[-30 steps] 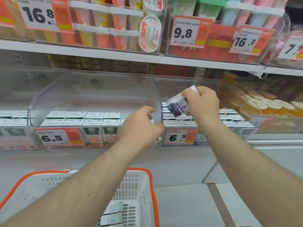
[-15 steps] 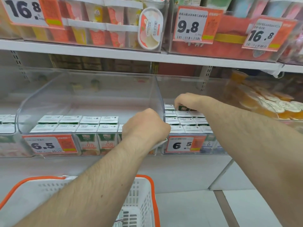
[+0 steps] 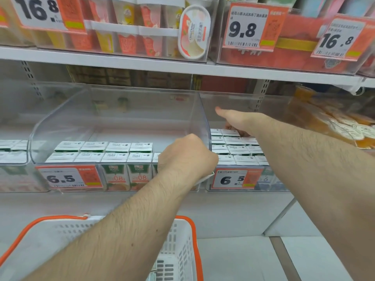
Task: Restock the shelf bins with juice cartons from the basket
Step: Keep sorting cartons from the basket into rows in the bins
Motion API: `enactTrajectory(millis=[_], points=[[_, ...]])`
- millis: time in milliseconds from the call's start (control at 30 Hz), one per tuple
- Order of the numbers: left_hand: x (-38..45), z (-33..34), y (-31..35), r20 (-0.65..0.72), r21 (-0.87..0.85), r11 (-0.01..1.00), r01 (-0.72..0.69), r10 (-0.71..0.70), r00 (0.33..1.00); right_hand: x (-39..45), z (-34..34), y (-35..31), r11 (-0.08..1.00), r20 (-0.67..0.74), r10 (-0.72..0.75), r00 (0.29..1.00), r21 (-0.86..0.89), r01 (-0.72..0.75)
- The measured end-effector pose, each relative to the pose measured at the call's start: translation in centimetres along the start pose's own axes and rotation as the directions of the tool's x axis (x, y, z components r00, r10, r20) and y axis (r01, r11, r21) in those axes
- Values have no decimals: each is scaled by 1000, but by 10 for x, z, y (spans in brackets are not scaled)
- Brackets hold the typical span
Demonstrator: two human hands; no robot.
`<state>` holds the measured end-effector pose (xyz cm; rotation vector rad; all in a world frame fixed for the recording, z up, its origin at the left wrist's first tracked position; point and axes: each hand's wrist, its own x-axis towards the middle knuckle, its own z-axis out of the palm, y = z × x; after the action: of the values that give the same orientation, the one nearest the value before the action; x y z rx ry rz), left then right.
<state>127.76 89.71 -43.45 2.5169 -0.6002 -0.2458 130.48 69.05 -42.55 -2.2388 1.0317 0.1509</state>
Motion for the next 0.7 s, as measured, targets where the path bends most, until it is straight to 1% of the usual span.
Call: enactTrajectory(millis=[100, 133, 167, 200, 233, 267, 300, 333, 367, 400, 433, 467, 500, 567, 600, 633, 700], points=[[-3, -3, -4, 2, -81, 997, -16, 17, 1000, -11, 6, -4, 999, 52, -38, 998, -21, 39], [-5, -5, -6, -3, -148, 989, -22, 22, 1000, -14, 8, -4, 997, 10, -60, 998, -47, 61], [-7, -8, -9, -14, -241, 970, -28, 26, 1000, -18, 9, -4, 990, -92, -100, 991, -107, 90], [-10, -11, -12, -24, -350, 936, -30, 23, 999, -21, 11, -3, 975, -253, -173, 952, -178, 130], [-13, -15, -17, -23, -465, 885, -19, 9, 1000, -27, 12, -4, 954, -430, -277, 859, -228, 194], [-17, -19, -22, -5, -574, 819, 14, -21, 1000, -36, 15, -4, 928, -569, -371, 734, -242, 282], [-22, -24, -27, 38, -664, 745, 70, -60, 997, -48, 20, -5, 895, -660, -428, 618, -215, 391], [-27, -29, -32, 98, -731, 669, 137, -96, 991, -64, 27, -6, 847, -714, -461, 527, -177, 502], [-32, -33, -37, 160, -778, 596, 201, -122, 980, -82, 37, -8, 790, -740, -482, 469, -134, 598], [-37, -37, -43, 209, -808, 533, 251, -140, 968, -102, 48, -11, 731, -743, -500, 444, -89, 676], [-42, -41, -49, 242, -829, 481, 284, -148, 959, -121, 60, -13, 681, -723, -523, 451, -36, 731], [-46, -42, -55, 261, -849, 435, 301, -151, 953, -139, 71, -16, 655, -682, -539, 494, 30, 755], [-49, -44, -60, 274, -865, 393, 312, -151, 950, -153, 83, -17, 648, -616, -549, 564, 112, 753], [-55, -47, -71, 289, -893, 314, 322, -147, 946, -177, 105, -20, 660, -429, -555, 712, 294, 692], [-57, -49, -76, 288, -905, 282, 319, -147, 946, -186, 115, -21, 675, -334, -557, 760, 351, 649], [-60, -52, -80, 282, -910, 270, 315, -151, 947, -192, 123, -22, 689, -262, -565, 782, 372, 622], [-65, -59, -89, 271, -920, 251, 301, -147, 951, -203, 134, -23, 700, -189, -589, 786, 366, 613]])
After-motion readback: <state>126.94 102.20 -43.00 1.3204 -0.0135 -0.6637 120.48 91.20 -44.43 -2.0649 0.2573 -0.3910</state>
